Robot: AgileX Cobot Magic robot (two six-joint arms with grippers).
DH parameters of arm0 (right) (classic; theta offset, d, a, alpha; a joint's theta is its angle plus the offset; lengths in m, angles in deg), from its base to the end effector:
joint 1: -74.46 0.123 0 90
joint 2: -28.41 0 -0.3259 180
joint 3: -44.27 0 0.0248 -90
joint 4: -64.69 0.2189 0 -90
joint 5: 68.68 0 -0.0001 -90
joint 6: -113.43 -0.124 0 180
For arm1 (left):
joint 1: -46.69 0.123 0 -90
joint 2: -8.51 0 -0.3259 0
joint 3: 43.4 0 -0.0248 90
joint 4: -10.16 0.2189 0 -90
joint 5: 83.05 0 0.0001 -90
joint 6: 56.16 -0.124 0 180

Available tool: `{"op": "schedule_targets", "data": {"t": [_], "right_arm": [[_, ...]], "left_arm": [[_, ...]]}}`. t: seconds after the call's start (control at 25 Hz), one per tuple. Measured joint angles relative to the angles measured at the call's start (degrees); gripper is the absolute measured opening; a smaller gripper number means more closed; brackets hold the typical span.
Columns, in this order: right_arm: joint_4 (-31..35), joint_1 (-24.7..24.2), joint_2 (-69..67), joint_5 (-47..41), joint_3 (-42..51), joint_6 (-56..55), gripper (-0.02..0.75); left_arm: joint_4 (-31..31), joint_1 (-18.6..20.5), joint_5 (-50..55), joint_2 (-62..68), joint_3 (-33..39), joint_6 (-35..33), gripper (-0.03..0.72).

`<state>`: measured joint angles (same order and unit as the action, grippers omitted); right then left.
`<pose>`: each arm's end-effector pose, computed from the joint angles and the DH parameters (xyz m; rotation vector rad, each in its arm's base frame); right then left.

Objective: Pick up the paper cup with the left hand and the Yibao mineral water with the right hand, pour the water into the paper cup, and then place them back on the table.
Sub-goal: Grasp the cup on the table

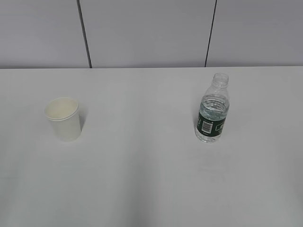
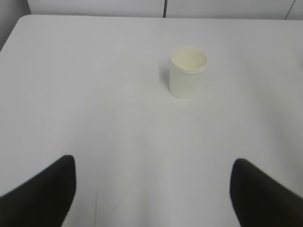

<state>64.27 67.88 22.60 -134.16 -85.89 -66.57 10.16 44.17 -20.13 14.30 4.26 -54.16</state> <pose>-0.0512 0.0051 0.2358 0.1221 2.1115 -0.0773 -0.0521 0.0023 0.2510 0.0092 2.0314 -0.0497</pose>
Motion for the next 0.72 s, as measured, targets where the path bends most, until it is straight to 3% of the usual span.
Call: {"op": "schedule_targets", "data": {"t": [0.28,0.52,0.72], "right_arm": [[0.0,0.0,0.0,0.0,0.0,0.0,0.517],[0.0,0.0,0.0,0.0,0.0,0.0,0.517],[0.0,0.0,0.0,0.0,0.0,0.0,0.517]], "left_arm": [[-1.08,0.0,-11.47,10.34,-1.62,0.0,0.589],[-1.12,-0.14,-31.71,25.44,-1.62,0.0,0.589],[1.66,-4.9,-46.71,38.35,-1.45,0.0,0.587]]}}
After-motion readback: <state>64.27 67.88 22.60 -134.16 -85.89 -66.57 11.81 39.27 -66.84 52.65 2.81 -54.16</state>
